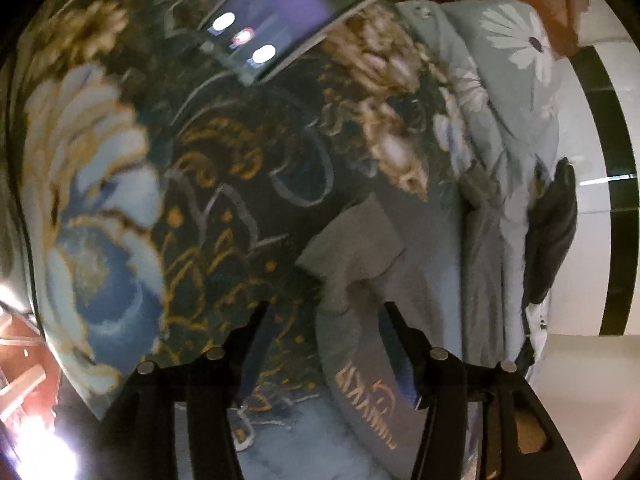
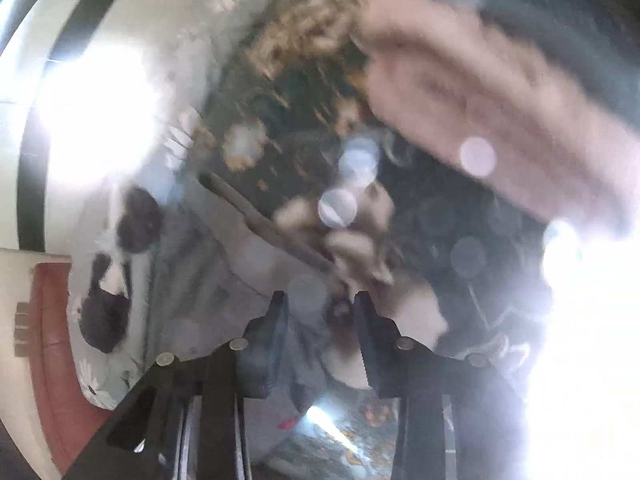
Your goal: Fold clothes
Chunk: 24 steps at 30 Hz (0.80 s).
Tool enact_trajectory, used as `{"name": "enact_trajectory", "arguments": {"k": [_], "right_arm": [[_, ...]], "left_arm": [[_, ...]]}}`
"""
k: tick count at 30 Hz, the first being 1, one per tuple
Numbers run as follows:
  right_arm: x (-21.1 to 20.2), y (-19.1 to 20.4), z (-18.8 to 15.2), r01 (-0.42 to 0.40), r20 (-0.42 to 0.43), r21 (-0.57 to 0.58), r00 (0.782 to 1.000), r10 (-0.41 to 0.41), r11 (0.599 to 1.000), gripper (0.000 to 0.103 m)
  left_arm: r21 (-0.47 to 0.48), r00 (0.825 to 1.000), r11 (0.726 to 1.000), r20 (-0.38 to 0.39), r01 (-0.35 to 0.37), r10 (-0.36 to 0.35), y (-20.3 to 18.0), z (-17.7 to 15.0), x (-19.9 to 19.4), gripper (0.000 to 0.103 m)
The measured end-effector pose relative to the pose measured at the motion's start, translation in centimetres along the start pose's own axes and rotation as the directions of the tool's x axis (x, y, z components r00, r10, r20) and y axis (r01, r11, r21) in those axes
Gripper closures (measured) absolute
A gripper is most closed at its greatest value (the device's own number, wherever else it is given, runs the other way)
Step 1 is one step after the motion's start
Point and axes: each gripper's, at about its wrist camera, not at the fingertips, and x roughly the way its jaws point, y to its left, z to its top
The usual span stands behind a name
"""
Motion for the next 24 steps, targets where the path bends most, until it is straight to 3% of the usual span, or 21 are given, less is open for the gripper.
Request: {"name": "enact_trajectory", "arguments": {"k": [7, 14, 19, 24], "right_arm": [[3.2, 5.7, 1.2, -0.018, -0.043, -0.097, 0.999, 0.014, 0.995, 0.068], [8.2, 11.7, 4.2, 0.001, -0.051, -0.185, 0.999, -0.011, 0.983, 0.068], [11.2, 13.1, 7.6, 0.033, -0.028, -0.143, 0.999, -0.038, 0.989, 0.068], [13.2, 14.2, 8.5, 0.061, -0.033, -0.157, 0.997, -0.067, 0.986, 0.068]], "left_arm": [[0.116, 0.999, 0.993, -0.043, 0.017, -0.012, -8.4, 2.8, 3.3, 0.042], [0.252, 0.995, 0.966, -0.052, -0.064, 0.079, -16.6, 5.4, 10.3, 0.042], [0.213, 0.995, 0.975, -0.061, -0.058, 0.073, -18.7, 7.6, 14.2, 0.042], [0.125, 0.998, 0.992, -0.065, -0.013, 0.022, -19.5, 10.0, 17.0, 0.042]]}}
